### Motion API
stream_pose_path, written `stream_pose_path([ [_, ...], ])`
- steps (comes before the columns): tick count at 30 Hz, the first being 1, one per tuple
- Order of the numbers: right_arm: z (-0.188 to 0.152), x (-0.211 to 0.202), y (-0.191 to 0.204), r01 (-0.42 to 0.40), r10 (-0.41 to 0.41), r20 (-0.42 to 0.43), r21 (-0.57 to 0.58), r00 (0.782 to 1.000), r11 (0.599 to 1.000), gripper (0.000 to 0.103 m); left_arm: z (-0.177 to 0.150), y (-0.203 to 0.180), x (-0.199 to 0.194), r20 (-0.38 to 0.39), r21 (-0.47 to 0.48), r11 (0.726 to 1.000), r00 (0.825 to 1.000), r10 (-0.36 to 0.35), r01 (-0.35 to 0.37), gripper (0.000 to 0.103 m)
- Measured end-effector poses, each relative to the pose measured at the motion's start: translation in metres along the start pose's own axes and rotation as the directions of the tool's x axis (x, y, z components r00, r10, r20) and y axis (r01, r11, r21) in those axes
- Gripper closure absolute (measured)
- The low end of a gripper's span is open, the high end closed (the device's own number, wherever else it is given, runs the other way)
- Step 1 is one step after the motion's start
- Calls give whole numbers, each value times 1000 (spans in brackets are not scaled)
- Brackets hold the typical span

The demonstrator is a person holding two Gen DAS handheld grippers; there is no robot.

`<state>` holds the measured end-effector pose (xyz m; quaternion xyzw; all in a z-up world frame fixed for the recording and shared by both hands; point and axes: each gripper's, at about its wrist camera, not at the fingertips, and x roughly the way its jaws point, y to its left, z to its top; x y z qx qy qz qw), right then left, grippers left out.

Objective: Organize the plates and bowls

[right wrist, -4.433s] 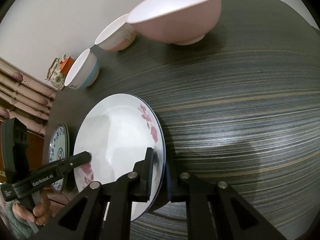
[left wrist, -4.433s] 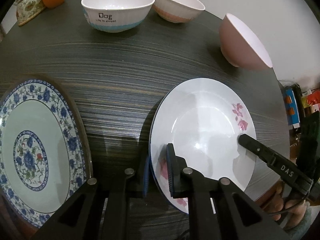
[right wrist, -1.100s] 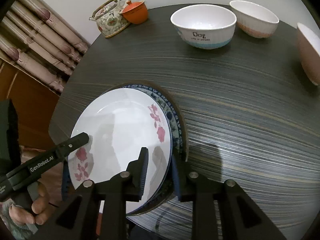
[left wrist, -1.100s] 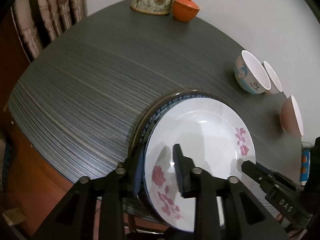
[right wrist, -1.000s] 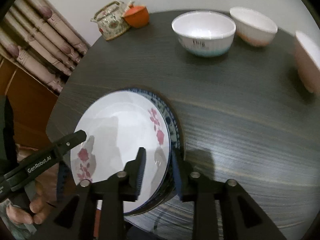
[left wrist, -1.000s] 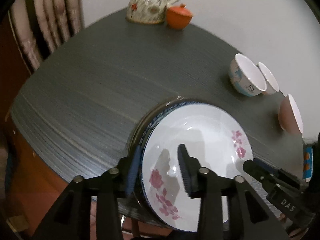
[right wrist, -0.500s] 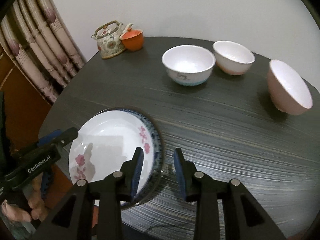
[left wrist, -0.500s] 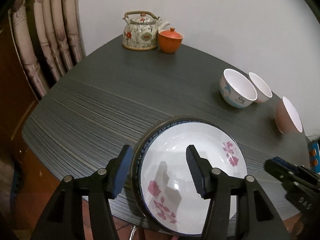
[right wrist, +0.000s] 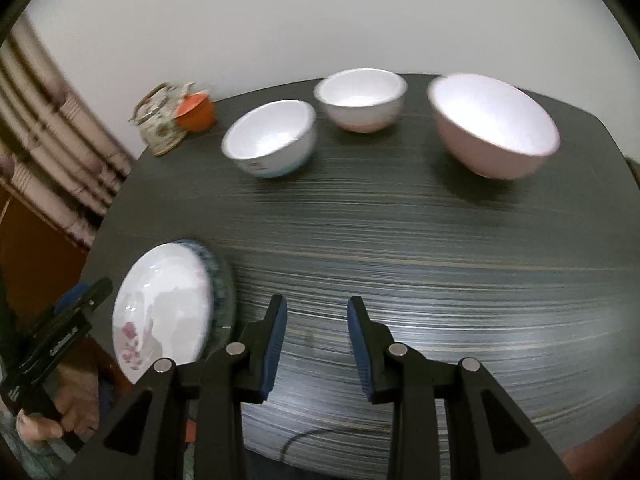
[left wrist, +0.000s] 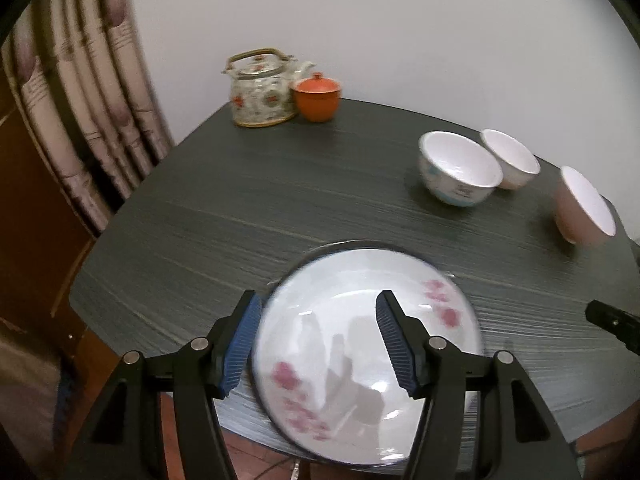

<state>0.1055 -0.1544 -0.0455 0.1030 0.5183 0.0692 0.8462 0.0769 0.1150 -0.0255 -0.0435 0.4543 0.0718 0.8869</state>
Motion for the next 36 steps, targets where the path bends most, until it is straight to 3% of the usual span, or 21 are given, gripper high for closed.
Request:
stream_pose_path([
  [5, 8, -13, -48, -5, 5, 4, 59, 1000, 998, 56, 20, -51, -7, -14, 63, 995, 996, -83, 84, 43],
  [11, 24, -25, -106, 38, -36, -11, 147, 999, 988, 54, 52, -123, -2, -55, 121, 976, 983, -174, 180, 42],
  [14, 38, -30, -131, 57, -61, 17, 170, 998, 984, 54, 69, -155, 8, -92, 123, 966, 972, -216, 227, 42],
  [19, 69, -32, -162, 83, -95, 56, 193, 994, 978, 54, 96, -206, 35, -183, 93, 943, 936, -300, 320, 42],
  [25, 111, -21, -191, 58, -75, 69, 228, 995, 972, 54, 122, -251, 74, -281, 8, 931, 894, -349, 366, 42],
  [36, 144, 36, -221, 101, -91, -49, 294, 995, 950, 54, 138, -306, 129, -366, -14, 943, 876, -316, 334, 43],
])
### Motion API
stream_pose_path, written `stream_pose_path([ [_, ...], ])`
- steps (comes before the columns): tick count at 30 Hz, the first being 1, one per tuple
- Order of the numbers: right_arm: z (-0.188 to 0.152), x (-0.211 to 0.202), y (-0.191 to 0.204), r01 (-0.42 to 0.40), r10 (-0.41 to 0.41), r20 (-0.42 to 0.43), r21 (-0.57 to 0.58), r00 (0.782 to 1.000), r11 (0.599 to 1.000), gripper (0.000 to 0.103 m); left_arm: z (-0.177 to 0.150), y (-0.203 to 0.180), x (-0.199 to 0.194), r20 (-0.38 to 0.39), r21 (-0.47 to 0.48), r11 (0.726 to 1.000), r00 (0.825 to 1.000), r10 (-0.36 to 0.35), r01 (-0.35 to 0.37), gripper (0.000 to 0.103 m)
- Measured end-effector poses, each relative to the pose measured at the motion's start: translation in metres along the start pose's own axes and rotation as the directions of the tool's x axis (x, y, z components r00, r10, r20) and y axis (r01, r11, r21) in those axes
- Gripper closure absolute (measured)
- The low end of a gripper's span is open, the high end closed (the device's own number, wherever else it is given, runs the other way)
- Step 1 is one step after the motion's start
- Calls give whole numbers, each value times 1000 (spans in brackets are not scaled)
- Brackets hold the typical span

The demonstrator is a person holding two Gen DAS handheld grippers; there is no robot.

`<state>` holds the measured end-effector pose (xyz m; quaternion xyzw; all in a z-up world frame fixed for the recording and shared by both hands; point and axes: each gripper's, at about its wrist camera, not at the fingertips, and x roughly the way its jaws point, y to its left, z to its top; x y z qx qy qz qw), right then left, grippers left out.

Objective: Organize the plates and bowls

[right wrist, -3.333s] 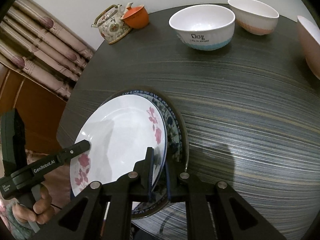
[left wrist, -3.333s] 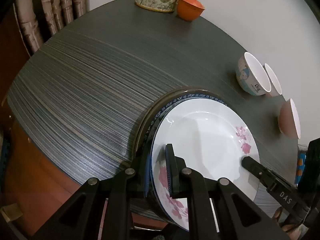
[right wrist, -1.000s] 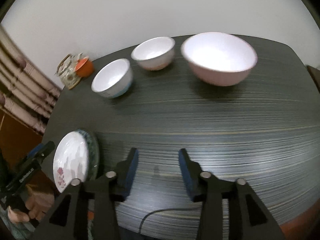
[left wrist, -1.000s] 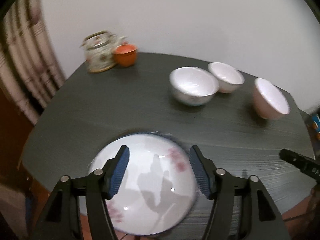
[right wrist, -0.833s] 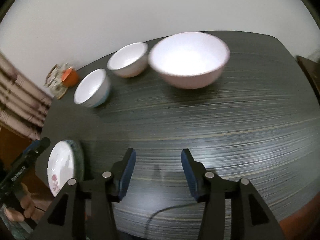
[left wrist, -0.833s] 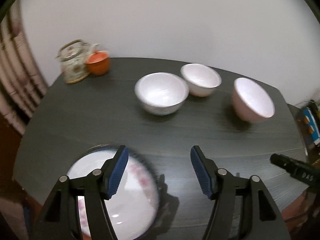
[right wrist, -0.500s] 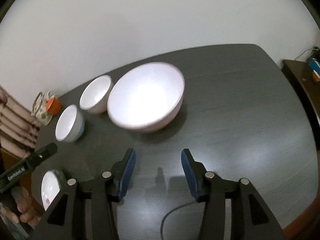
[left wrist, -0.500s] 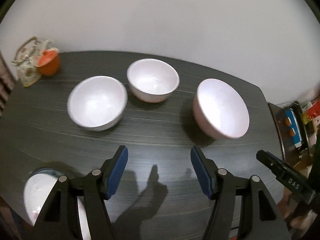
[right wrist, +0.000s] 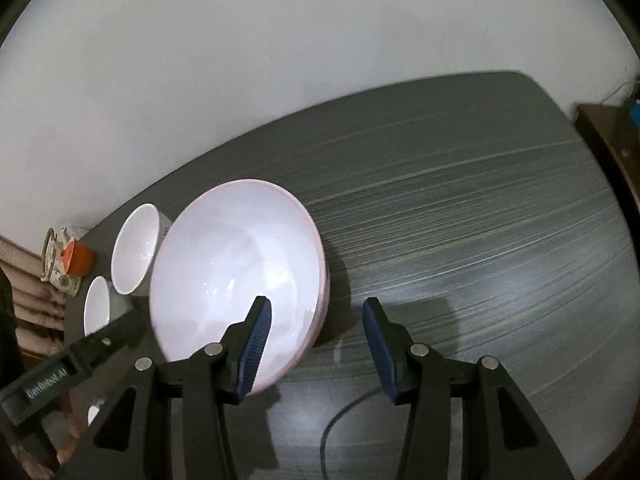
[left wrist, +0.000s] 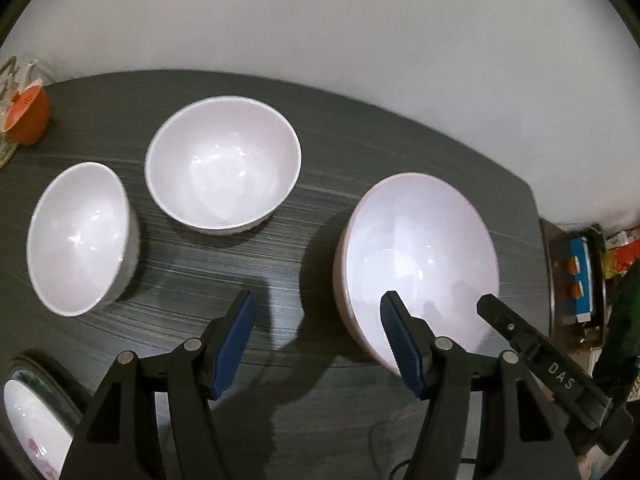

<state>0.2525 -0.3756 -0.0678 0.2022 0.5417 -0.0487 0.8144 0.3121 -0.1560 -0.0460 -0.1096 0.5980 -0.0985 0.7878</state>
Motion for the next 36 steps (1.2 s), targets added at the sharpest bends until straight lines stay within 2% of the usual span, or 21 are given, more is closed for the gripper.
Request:
stream_pose_path([
  [3, 5, 11, -2, 6, -6, 0, 10, 1000, 1000, 54, 2, -1, 13, -30, -5, 1000, 1000, 1, -1, 48],
  [6, 4, 19, -2, 9, -9, 5, 18, 1000, 1000, 58, 7, -5, 22, -45, -7, 1000, 999, -7, 6, 61],
  [7, 3, 20, -2, 7, -7, 4, 20, 1000, 1000, 62, 7, -6, 26, -51, -7, 1000, 999, -7, 7, 67],
  [9, 4, 22, -3, -12, 12, 0, 29, 1000, 1000, 82, 7, -8, 30, -60, -5, 1000, 998, -19, 18, 77],
  [12, 3, 24, -4, -25, 26, -9, 42, 1000, 999, 89, 7, -12, 29, -62, 0, 998, 996, -59, 59, 91],
  [15, 1, 21, 0, 1, -1, -3, 26, 1000, 1000, 89, 4, -21, 23, -43, 48, 999, 999, -25, 27, 92],
  [23, -28, -12, 14, -5, 5, 14, 27, 1000, 1000, 90, -15, -15, -15, -24, 75, 997, 999, -29, 31, 92],
  [31, -87, -55, 44, -40, 40, 13, -3, 999, 999, 90, -60, 8, -78, -3, 84, 996, 1000, -25, 25, 91],
  [36, -133, -66, 60, -47, 47, -12, -21, 999, 999, 90, -96, 28, -94, -8, 85, 996, 1000, -7, 8, 91],
])
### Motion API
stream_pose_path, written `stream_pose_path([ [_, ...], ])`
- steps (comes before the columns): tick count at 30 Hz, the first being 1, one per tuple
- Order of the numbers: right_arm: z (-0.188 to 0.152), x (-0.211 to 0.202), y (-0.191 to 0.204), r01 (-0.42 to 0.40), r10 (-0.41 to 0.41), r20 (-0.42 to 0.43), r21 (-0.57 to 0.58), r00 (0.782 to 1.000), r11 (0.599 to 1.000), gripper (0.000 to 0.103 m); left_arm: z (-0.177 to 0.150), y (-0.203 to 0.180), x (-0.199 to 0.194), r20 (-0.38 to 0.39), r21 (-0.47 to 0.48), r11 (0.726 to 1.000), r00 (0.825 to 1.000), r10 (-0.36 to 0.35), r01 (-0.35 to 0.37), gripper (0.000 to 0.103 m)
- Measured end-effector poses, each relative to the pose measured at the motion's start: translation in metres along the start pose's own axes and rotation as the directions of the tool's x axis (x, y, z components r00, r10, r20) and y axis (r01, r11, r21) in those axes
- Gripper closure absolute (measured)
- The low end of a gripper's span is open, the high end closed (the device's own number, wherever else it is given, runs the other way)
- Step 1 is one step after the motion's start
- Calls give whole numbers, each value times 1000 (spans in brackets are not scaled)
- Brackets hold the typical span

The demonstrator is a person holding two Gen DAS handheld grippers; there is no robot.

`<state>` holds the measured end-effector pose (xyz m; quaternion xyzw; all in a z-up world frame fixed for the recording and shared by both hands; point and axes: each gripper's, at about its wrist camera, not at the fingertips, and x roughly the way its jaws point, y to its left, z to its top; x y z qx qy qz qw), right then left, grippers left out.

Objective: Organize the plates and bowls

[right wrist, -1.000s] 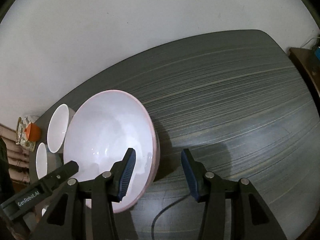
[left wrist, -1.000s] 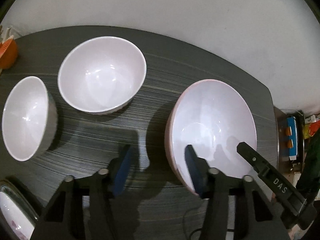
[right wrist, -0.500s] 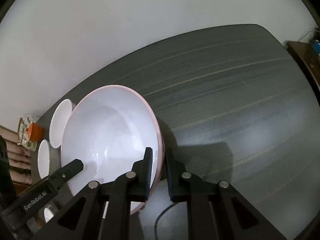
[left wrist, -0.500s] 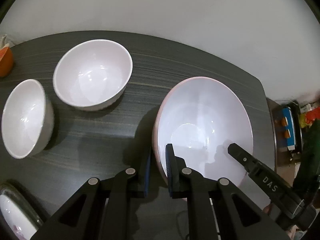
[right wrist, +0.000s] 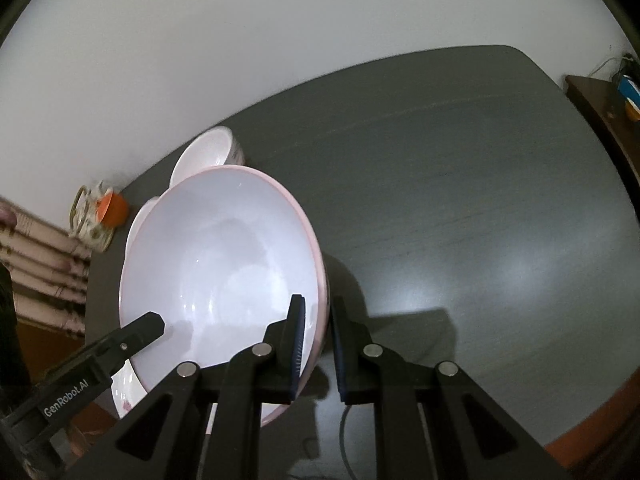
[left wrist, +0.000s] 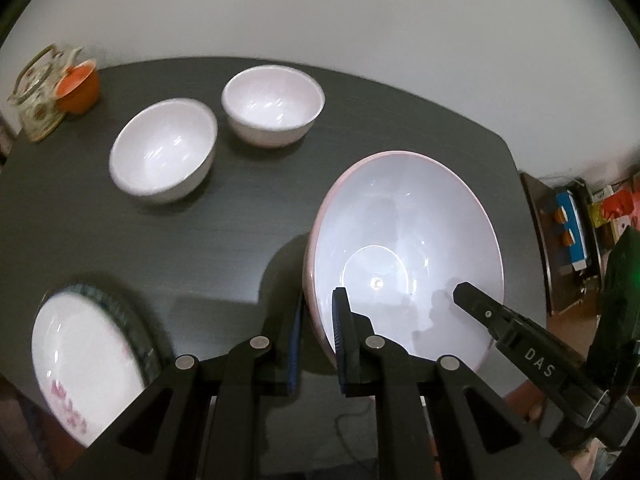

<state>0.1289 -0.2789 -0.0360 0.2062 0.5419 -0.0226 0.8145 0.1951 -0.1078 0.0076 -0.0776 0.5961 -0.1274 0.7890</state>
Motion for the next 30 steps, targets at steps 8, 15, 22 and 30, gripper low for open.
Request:
stream_pose_path([
  [8, -39, 5, 17, 6, -7, -40, -22, 999, 1000, 89, -49, 31, -7, -26, -29, 1000, 1000, 4, -5, 91],
  [15, -57, 19, 31, 32, -35, -58, -51, 998, 998, 89, -70, 46, 2, -41, -60, 998, 999, 4, -6, 91],
  [22, -70, 30, 34, 41, -45, -75, -46, 996, 998, 89, -73, 55, 12, -65, -64, 998, 998, -3, -1, 91],
  [30, -76, 33, 34, 48, -52, -73, -48, 996, 998, 89, -80, 64, 17, -69, -63, 998, 998, 13, -18, 91],
])
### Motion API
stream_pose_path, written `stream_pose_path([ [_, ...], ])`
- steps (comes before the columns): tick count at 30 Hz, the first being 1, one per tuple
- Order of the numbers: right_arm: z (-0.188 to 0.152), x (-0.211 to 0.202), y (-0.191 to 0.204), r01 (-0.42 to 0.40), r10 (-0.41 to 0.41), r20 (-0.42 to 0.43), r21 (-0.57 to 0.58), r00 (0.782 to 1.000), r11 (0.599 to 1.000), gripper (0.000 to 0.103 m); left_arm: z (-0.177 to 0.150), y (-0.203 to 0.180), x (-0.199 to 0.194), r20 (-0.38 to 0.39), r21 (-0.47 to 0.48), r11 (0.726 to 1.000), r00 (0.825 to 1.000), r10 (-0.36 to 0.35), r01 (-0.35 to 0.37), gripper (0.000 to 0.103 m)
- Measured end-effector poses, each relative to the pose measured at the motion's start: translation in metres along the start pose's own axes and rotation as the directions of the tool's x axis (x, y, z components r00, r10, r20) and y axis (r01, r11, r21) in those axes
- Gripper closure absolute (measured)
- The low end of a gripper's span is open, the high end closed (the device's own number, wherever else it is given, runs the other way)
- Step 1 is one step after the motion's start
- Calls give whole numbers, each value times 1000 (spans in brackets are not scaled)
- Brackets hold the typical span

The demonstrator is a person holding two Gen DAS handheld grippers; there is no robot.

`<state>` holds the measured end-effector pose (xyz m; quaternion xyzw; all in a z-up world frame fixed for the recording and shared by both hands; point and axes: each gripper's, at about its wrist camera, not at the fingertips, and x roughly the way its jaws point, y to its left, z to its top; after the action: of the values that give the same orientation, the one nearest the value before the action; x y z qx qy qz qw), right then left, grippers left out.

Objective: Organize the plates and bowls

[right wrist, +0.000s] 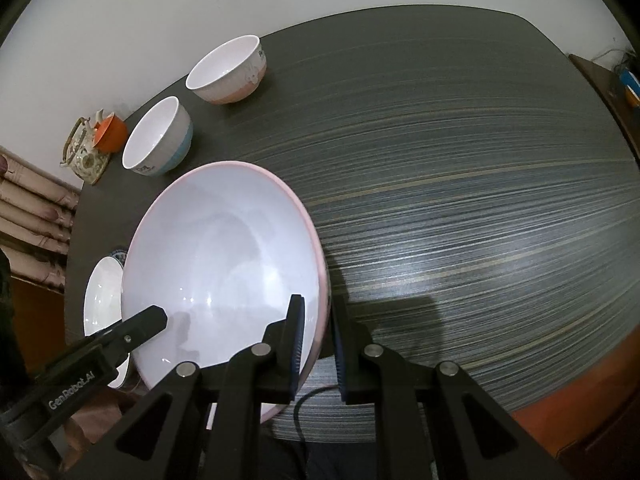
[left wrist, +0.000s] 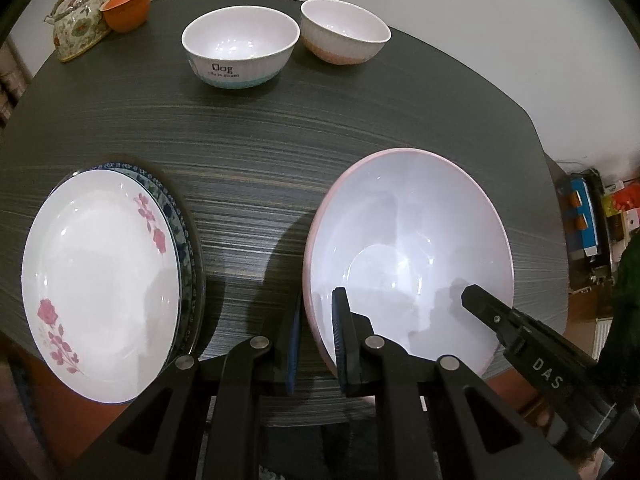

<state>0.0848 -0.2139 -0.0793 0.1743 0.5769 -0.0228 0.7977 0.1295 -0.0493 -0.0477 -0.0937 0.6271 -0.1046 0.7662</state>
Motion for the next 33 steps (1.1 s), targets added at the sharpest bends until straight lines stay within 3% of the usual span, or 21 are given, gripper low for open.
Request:
stream_pose_path([
  [33, -1, 10, -1, 3, -3, -33, -1, 999, 1000, 86, 0, 1, 13, -14, -8, 1000, 1000, 24, -24, 91],
])
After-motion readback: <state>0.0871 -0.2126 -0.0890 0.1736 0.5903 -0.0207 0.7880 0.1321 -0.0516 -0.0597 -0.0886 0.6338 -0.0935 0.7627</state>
